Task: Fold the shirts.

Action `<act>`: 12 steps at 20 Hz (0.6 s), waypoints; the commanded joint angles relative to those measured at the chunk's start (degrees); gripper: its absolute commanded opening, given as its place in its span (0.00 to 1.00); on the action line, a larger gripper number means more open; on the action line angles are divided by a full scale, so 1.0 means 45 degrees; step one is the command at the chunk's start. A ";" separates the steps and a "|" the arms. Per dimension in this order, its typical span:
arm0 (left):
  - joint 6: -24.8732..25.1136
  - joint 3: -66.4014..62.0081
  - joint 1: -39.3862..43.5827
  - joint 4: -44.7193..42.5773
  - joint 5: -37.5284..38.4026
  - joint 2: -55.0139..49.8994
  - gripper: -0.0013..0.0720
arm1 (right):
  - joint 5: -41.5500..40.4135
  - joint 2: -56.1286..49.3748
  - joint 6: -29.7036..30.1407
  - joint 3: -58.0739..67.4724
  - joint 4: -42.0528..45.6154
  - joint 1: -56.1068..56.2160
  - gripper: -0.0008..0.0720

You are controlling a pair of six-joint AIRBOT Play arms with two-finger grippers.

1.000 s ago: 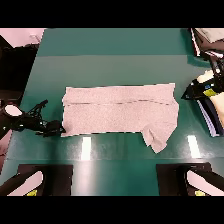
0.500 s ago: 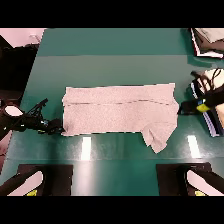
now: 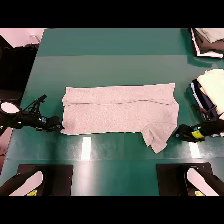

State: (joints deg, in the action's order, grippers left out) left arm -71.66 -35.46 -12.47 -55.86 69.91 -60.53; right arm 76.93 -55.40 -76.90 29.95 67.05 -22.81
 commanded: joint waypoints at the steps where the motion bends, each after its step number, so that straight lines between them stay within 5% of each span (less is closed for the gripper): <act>1: 0.0015 -0.0053 0.0000 0.0039 0.0117 0.0053 0.05 | -0.1972 0.0097 0.0097 -0.1059 -0.1375 0.0214 0.61; 4: 0.0015 -0.0053 0.0000 0.0044 0.0238 0.0053 0.05 | -0.3031 0.0097 -0.0515 -0.1020 -0.1345 0.0495 0.60; 8: 0.0015 -0.0053 0.0000 0.0044 0.0233 0.0053 0.05 | -0.3609 0.0102 -0.0583 -0.1020 -0.1336 0.0495 0.39; 9: 0.0015 -0.0053 0.0000 0.0039 0.0243 0.0053 0.05 | -0.3677 0.0102 -0.0554 -0.1015 -0.1336 0.0495 0.15; 10: 0.0019 -0.0053 0.0000 0.0039 0.0243 0.0053 0.05 | -0.3682 0.0107 -0.0452 -0.1020 -0.1326 0.0495 0.03; 12: 0.0015 -0.0131 0.0000 -0.0214 0.0321 0.0053 0.04 | -0.3235 0.0107 -0.0253 -0.0894 -0.1185 0.0495 0.03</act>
State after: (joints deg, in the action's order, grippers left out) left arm -71.59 -35.77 -12.47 -55.83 70.98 -60.34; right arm 61.80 -54.92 -78.89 25.54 61.25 -20.64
